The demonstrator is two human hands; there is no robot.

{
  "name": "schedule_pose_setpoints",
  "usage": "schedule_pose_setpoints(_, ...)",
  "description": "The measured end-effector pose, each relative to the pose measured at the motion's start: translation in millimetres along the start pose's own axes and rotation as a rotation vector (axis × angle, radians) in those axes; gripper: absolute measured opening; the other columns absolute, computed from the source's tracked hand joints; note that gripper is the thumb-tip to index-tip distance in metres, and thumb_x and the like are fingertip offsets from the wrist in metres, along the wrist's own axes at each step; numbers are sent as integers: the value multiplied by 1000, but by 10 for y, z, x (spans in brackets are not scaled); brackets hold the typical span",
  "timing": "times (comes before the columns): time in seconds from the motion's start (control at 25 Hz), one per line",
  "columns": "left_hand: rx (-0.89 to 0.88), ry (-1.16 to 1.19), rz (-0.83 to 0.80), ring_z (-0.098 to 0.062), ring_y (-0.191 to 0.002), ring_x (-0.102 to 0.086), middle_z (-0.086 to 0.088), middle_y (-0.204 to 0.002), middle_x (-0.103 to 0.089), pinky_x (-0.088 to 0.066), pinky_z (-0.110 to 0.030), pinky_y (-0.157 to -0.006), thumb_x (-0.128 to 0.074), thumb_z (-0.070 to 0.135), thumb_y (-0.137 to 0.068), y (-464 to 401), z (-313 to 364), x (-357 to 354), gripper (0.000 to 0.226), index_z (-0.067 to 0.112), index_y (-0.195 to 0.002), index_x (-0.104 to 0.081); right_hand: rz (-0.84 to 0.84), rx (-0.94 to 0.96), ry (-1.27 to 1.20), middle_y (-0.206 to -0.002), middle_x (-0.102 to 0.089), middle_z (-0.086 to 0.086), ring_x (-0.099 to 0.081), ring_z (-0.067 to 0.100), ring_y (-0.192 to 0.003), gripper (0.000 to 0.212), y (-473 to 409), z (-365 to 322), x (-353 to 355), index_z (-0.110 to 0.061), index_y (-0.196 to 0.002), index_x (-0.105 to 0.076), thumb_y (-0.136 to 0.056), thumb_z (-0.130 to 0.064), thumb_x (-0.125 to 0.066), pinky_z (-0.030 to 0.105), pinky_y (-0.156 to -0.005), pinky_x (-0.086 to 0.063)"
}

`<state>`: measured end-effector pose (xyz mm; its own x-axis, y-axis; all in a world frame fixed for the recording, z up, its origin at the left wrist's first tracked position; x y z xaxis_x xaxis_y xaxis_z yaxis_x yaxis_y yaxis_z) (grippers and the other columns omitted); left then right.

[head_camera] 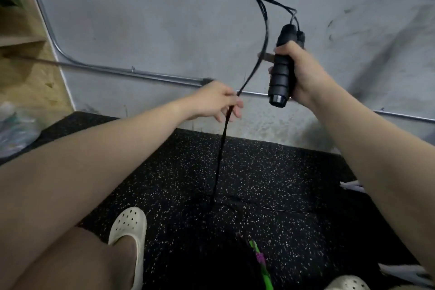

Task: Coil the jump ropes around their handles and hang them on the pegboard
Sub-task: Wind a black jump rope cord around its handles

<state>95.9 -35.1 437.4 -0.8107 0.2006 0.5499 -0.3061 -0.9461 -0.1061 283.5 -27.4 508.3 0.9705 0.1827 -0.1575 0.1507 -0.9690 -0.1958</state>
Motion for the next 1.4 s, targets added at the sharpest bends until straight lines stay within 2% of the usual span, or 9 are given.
schedule_pose_setpoints(0.28,-119,525,444,-14,-60,-69,-6,-77,-70,-52,-23,-52,-45,15,-110,-685,274,500,23,8,-94,-60,-296,-330,141,-85,-74,-1,-56,11,-54,33,69,1003,17,-16,-114,-49,-84,-20,-63,21,-51,-47)
schedule_pose_setpoints(0.44,-71,535,498,-15,-59,-66,-5,-75,-68,-51,-25,-53,-46,22,-110,-928,25,473,24,10,-95,-59,-147,-295,170,-80,-63,4,-62,13,-51,36,-133,1294,162,-15,-106,-53,-76,-15,-71,24,-49,-51)
schedule_pose_setpoints(0.72,95,520,-60,-25,-97,-71,-8,-104,-75,-57,-38,-86,-51,37,-107,-861,-557,-396,29,13,-114,-66,-55,-113,205,-88,-67,4,-64,16,-73,31,-429,1257,265,-13,-112,-61,-84,-8,-71,31,-64,-54)
schedule_pose_setpoints(0.84,213,709,66,-29,-102,-71,-12,-112,-74,-59,-37,-84,-50,34,-108,-874,-629,-367,28,11,-115,-66,-25,-91,315,-90,-66,6,-62,20,-76,32,-451,1227,366,-14,-111,-60,-82,-11,-73,35,-67,-54)
schedule_pose_setpoints(1.0,571,151,-79,-25,-84,-72,-20,-114,-71,-61,-31,-68,-41,36,-111,-694,-879,-325,45,-3,-128,-55,-79,-134,448,-83,-62,6,-60,22,-71,27,-362,1234,564,-15,-104,-57,-83,-9,-73,35,-66,-54)
schedule_pose_setpoints(1.08,373,-251,43,-15,-76,-68,-13,-112,-69,-57,-24,-68,-52,25,-107,-688,-794,-313,34,0,-130,-57,-211,-185,599,-80,-63,4,-61,19,-69,26,-255,1283,603,-16,-102,-58,-81,-12,-74,32,-63,-52)
schedule_pose_setpoints(1.24,-300,-626,93,-15,-141,-42,0,-163,-32,-30,-36,-123,-66,6,-95,-506,-199,-460,78,23,-160,-26,-412,-271,898,-77,-65,-3,-63,14,-68,40,48,1340,594,-24,-99,-57,-63,-28,-73,29,-63,-51)
schedule_pose_setpoints(1.32,-328,-711,-104,-16,-139,-46,2,-153,-49,-37,-35,-119,-64,4,-92,-414,-92,-597,73,27,-155,-34,-493,-274,959,-73,-64,-7,-62,12,-65,42,213,1325,560,-26,-102,-56,-63,-26,-72,28,-61,-52)
schedule_pose_setpoints(1.4,-221,-626,-320,-18,-101,-66,2,-114,-70,-55,-37,-91,-64,2,-88,-314,-92,-745,49,26,-130,-53,-567,-235,1044,-82,-68,-6,-66,12,-72,48,379,1297,528,-30,-108,-56,-64,-25,-74,30,-66,-56)
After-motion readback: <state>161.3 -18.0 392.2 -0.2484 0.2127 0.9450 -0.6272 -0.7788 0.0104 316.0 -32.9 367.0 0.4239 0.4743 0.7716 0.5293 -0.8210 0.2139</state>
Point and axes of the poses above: each hand's wrist, its own y-axis away from the middle knuckle, its own x-axis out of the back of the hand, z = x × y, the point moved 4 cm from there along -y, towards the middle knuckle
